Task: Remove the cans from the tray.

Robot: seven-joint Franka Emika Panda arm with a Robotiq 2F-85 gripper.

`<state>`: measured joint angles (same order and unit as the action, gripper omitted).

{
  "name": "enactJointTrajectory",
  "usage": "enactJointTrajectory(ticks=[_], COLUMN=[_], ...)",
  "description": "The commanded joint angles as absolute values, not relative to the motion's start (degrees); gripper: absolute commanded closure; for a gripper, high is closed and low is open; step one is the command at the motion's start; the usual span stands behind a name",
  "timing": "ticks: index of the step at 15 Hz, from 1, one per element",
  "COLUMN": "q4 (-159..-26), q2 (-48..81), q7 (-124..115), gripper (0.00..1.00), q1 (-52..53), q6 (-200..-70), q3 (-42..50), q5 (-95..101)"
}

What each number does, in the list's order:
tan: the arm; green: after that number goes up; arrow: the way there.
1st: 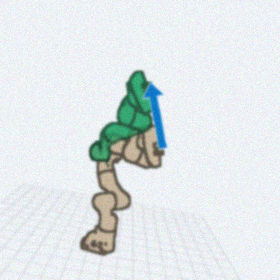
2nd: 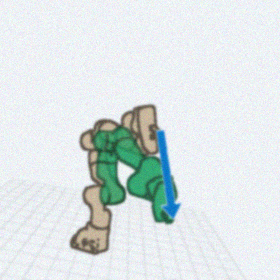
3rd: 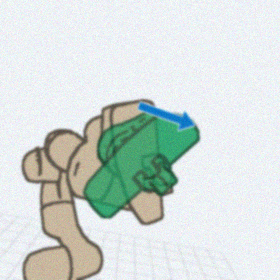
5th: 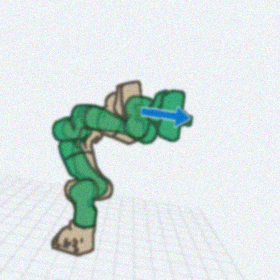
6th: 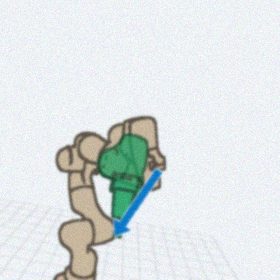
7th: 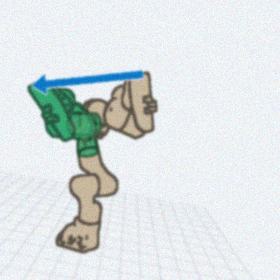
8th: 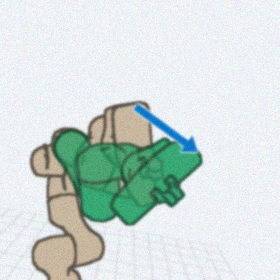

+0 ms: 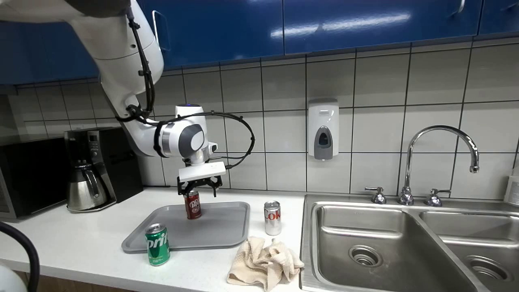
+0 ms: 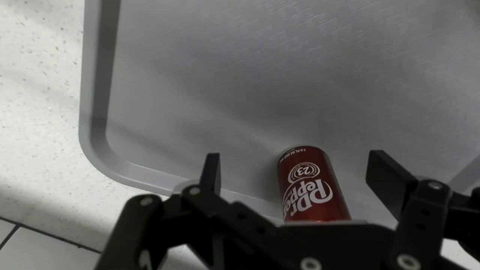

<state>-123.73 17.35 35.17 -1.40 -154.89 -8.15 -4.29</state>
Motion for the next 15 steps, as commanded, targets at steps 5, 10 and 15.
enactJointTrajectory(ticks=[5,10,15], q4=[-119.64,-118.01,-115.93], q2=[20.19,20.7,21.99], q7=[33.16,32.36,29.35], gripper=[0.0,0.0,0.0], q1=[-0.37,0.7,2.27], q6=[-152.08,-149.25,-147.8], q3=[-8.94,-9.36,-8.73], q5=[-0.89,-0.88,0.74])
